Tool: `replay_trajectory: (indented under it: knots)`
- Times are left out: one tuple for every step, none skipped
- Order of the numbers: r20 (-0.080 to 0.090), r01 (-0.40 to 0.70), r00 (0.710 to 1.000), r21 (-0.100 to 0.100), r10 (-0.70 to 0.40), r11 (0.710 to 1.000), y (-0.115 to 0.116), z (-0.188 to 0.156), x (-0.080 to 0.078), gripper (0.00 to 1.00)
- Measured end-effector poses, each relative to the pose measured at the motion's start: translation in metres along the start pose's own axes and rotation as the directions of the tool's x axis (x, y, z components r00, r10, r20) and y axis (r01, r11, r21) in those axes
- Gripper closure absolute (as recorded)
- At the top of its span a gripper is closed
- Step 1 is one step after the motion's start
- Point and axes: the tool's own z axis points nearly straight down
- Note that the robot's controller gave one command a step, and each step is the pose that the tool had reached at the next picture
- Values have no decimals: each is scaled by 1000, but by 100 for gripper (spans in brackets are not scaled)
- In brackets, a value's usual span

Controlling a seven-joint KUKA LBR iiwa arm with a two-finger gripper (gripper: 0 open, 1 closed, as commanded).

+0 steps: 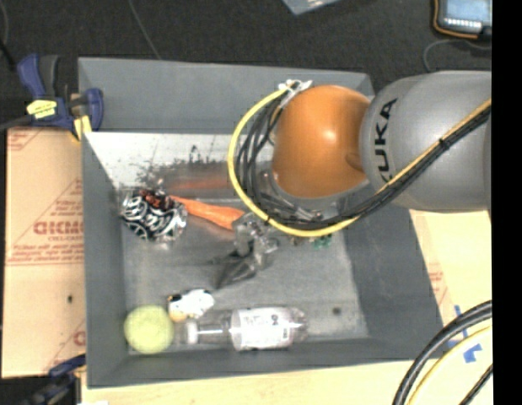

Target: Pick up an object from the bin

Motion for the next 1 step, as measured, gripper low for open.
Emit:
replay_trajectory:
  knots:
    - [0,20,1000,0,-20,1000,6,-67,1,100]
